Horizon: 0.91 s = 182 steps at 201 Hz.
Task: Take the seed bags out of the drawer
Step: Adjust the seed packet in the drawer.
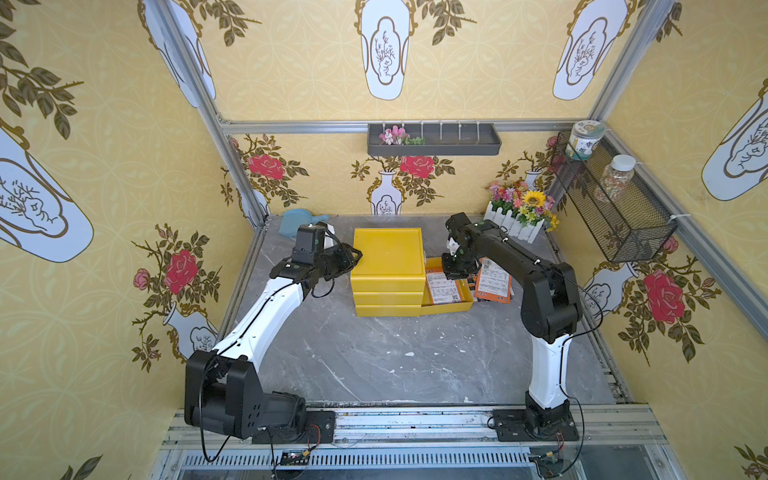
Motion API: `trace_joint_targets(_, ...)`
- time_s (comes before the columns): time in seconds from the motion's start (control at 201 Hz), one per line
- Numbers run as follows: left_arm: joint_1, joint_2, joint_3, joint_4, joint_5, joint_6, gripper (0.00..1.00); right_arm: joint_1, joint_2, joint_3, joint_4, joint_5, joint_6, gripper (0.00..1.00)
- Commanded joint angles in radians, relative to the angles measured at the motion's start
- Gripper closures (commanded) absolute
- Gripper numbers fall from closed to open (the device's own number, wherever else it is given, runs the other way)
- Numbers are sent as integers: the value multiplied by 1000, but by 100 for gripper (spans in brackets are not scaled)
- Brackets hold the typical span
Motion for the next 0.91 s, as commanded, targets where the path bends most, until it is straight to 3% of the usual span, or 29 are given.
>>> trace_joint_targets(0.0, -1, 8, -13, -138, -14, 13, 57, 12, 25, 10, 19, 9, 31, 81)
trace_joint_targets(0.677, -1, 9, -13, -151, -19, 18, 57, 46, 133, 15, 49, 29, 60, 80)
trace_joint_targets(0.901, -1, 8, -18, -148, -20, 14, 57, 66, 151, -5, 81, -26, 79, 80)
